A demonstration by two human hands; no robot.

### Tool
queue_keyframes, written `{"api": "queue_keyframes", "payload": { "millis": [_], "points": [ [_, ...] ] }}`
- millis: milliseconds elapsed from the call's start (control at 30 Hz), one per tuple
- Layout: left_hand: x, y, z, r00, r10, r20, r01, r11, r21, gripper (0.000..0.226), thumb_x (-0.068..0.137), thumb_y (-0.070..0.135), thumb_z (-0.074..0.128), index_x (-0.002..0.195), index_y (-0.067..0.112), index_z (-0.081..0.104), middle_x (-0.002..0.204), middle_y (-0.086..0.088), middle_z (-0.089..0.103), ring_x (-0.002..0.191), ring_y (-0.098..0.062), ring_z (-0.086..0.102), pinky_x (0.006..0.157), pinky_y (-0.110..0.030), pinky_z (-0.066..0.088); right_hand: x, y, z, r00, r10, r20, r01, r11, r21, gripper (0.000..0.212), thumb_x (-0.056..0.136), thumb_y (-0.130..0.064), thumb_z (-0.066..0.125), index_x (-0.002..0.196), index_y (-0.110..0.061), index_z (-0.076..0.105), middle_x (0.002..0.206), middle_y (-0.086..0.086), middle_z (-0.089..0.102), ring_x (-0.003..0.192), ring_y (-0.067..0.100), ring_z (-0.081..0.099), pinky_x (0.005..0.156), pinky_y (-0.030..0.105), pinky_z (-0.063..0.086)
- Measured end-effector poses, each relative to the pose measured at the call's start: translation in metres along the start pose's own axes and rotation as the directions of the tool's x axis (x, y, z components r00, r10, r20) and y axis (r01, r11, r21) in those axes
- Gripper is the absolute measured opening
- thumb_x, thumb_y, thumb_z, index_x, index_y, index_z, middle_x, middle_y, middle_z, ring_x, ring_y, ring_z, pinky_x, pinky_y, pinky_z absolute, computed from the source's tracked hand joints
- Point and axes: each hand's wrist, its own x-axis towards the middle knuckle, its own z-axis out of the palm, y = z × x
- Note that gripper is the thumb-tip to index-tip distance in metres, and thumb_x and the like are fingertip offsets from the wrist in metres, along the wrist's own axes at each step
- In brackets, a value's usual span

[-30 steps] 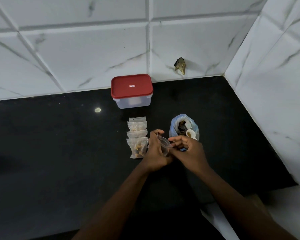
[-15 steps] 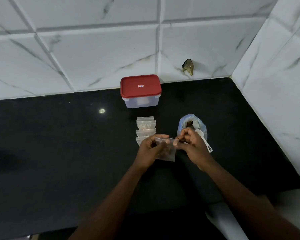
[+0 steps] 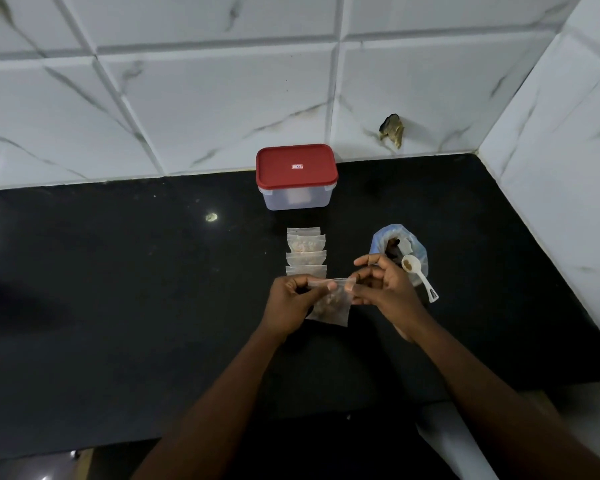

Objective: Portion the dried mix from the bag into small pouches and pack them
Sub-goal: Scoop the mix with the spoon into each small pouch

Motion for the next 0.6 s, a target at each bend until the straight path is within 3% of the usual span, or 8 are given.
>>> {"api": "queue_keyframes", "payload": {
  "millis": [100, 200, 400, 600],
  "points": [
    [-0.005, -0.003, -0.007, 1.000, -0.002, -0.013, 0.002, 1.000, 0.007, 0.020, 0.091, 0.020, 0.076, 0.102, 0.003, 0.079, 0.095, -0.011, 0.079, 0.088, -0.027, 0.076, 0.079, -0.040, 0.059, -0.001, 0.003, 0.004, 1.000, 0.017, 0.025, -0.016, 1.000, -0.022, 0.036, 0.083, -0.002, 0.077, 0.115, -0.011, 0.061, 0.100, 0.019, 0.071, 0.090, 0.026, 0.072, 0.074, 0.036, 0.061],
    [-0.007, -0.008, -0.015, 0.999, -0.029, 0.021, 0.028, 1.000, 0.011, 0.022, 0.091, 0.023, 0.077, 0.104, 0.005, 0.079, 0.097, -0.010, 0.080, 0.094, -0.033, 0.076, 0.085, -0.047, 0.059, 0.001, 0.008, 0.010, 0.999, 0.019, 0.046, -0.017, 0.998, -0.054, 0.028, 0.086, -0.001, 0.074, 0.108, -0.007, 0.060, 0.098, 0.016, 0.072, 0.091, 0.024, 0.071, 0.076, 0.035, 0.061],
    [-0.012, -0.013, -0.031, 0.998, -0.060, 0.018, 0.060, 0.998, 0.006, 0.020, 0.093, 0.018, 0.074, 0.107, 0.004, 0.078, 0.101, -0.006, 0.080, 0.098, -0.023, 0.076, 0.089, -0.036, 0.061, 0.014, 0.013, 0.020, 0.999, 0.012, 0.033, -0.007, 0.988, -0.157, 0.024, 0.088, 0.001, 0.072, 0.094, -0.012, 0.052, 0.096, 0.012, 0.072, 0.092, 0.022, 0.071, 0.076, 0.033, 0.059],
    [-0.008, -0.021, -0.045, 0.993, -0.082, -0.085, 0.086, 0.995, 0.046, 0.013, 0.092, 0.019, 0.075, 0.098, 0.008, 0.080, 0.083, -0.001, 0.079, 0.075, -0.012, 0.073, 0.071, -0.026, 0.058, 0.023, 0.014, 0.026, 0.999, 0.030, 0.020, -0.027, 0.987, -0.159, 0.027, 0.086, 0.002, 0.073, 0.093, -0.010, 0.050, 0.096, 0.017, 0.072, 0.092, 0.022, 0.073, 0.074, 0.031, 0.062]
  ]
}}
